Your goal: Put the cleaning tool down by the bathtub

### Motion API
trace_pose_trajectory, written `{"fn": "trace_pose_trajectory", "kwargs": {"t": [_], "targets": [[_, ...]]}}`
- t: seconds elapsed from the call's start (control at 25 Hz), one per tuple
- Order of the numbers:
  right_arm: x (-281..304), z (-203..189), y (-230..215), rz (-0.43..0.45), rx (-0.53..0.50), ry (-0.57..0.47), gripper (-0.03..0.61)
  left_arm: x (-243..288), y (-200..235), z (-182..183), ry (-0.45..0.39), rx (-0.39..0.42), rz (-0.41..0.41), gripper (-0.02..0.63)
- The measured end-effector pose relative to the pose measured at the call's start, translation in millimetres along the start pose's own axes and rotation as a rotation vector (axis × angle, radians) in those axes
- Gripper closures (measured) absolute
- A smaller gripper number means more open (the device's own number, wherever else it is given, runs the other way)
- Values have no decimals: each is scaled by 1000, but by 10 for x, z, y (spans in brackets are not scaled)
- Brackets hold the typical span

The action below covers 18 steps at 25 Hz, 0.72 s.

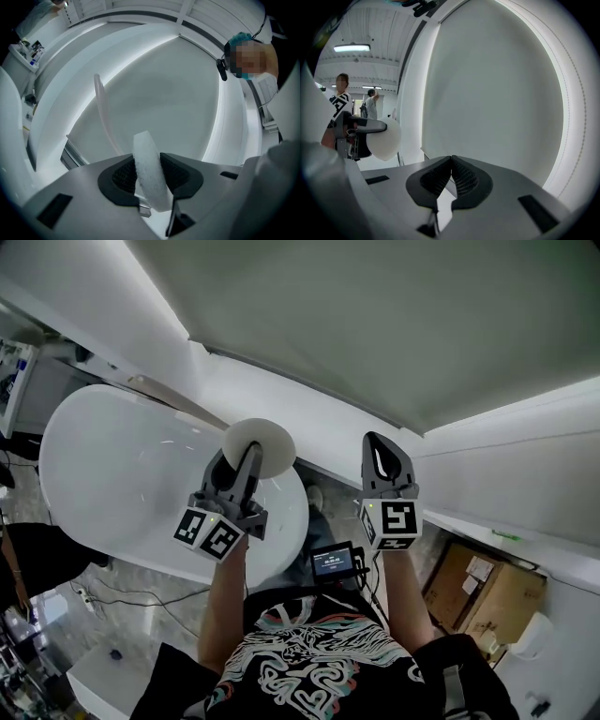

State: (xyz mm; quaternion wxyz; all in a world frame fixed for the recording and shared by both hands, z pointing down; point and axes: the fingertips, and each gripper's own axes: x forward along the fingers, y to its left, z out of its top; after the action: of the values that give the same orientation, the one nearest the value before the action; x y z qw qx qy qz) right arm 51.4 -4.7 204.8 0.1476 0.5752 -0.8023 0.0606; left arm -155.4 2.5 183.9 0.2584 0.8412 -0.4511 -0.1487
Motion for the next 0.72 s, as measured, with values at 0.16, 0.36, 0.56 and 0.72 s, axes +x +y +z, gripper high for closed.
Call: {"fn": "trace_pose_trajectory", "kwargs": {"t": [0.16,0.36,0.56,0.72], "targets": [[125,-185,-79,5,0,30,551,105,115,-214,34,-16,14,468],[281,-362,-158,11,-11,59,551,235,275,-419,62,-35,29,466],[469,-573,-153,21,-22,83,551,334,475,-599,80,-45,42,466],[589,-759,-134,27,-34,111,551,411,629,-792,101,-65,48,468]]}}
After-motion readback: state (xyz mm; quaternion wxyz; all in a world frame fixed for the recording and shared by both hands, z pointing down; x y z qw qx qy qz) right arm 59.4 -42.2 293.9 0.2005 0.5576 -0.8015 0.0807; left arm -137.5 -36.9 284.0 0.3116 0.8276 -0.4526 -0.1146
